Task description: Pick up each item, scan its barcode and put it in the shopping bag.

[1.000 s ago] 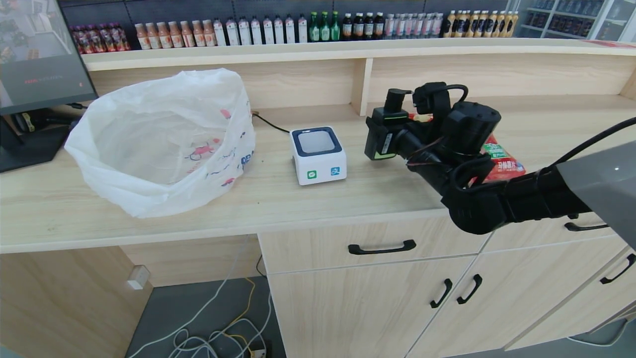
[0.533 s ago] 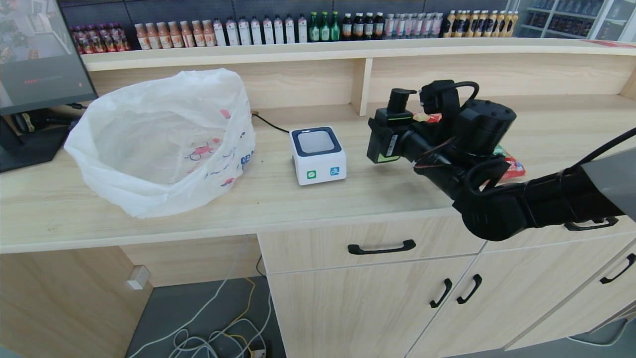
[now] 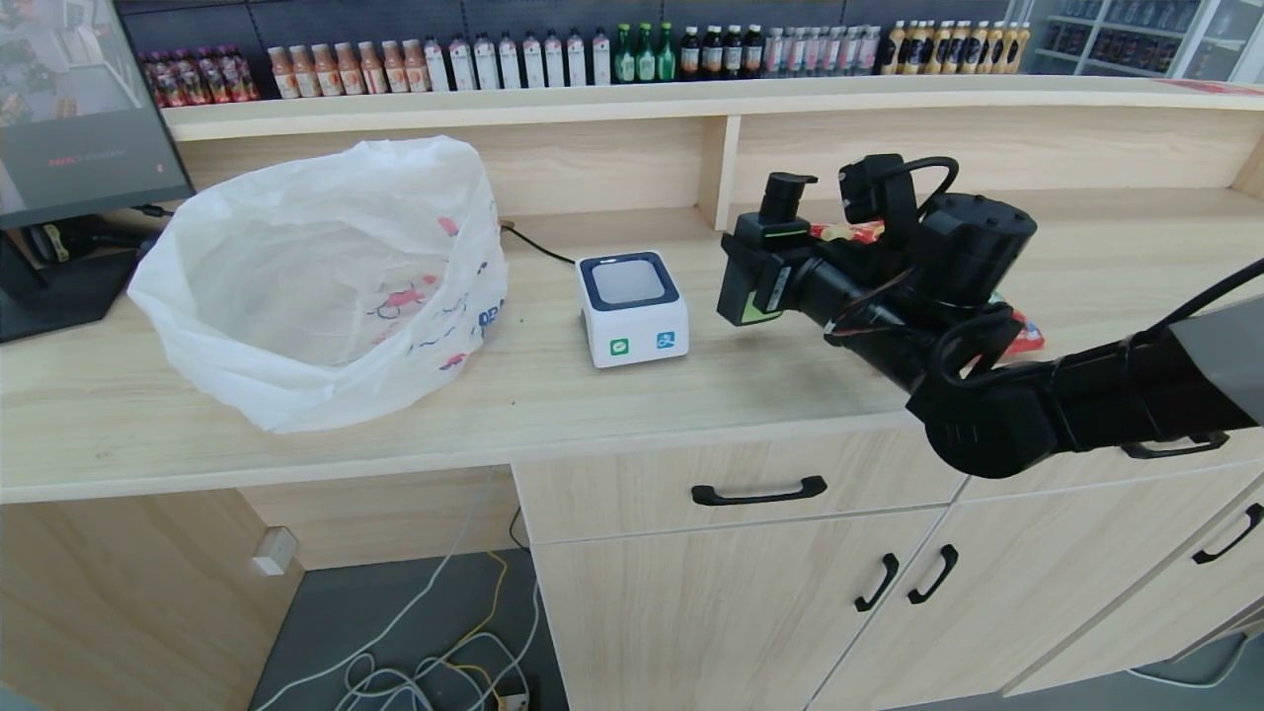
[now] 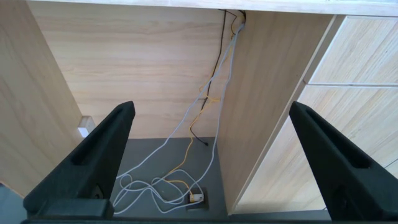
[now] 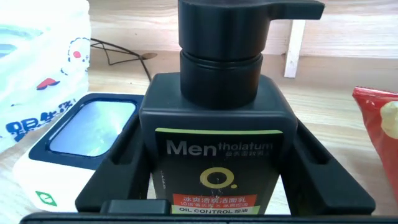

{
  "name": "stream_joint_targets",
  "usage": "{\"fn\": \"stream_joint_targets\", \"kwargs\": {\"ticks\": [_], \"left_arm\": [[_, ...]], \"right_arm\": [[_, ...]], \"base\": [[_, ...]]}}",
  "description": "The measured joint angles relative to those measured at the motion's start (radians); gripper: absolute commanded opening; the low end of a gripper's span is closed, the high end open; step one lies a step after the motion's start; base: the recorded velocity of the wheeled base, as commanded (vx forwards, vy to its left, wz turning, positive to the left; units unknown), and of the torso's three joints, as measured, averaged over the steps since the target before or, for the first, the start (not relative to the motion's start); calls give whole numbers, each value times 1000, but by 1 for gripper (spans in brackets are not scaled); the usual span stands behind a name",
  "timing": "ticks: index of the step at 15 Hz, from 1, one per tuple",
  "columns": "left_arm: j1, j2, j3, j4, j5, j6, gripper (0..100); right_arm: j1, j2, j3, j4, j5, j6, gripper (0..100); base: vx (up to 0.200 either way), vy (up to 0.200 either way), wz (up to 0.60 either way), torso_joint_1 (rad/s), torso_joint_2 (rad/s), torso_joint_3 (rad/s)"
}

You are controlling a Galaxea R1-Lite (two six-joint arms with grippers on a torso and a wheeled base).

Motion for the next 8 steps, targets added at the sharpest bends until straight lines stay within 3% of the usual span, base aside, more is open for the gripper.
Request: {"fn": "stream_joint_targets", "kwargs": {"ticks": [3,8], "left_arm": [[0,0,0,0,0,0,100],[0,0,0,0,0,0,100]], "right_arm": [[-13,-7,3,-1,55,3,0],[-31,-55,54,-2,59,23,0]], "base": [[0,0,0,0,0,0],[0,0,0,0,0,0]]}}
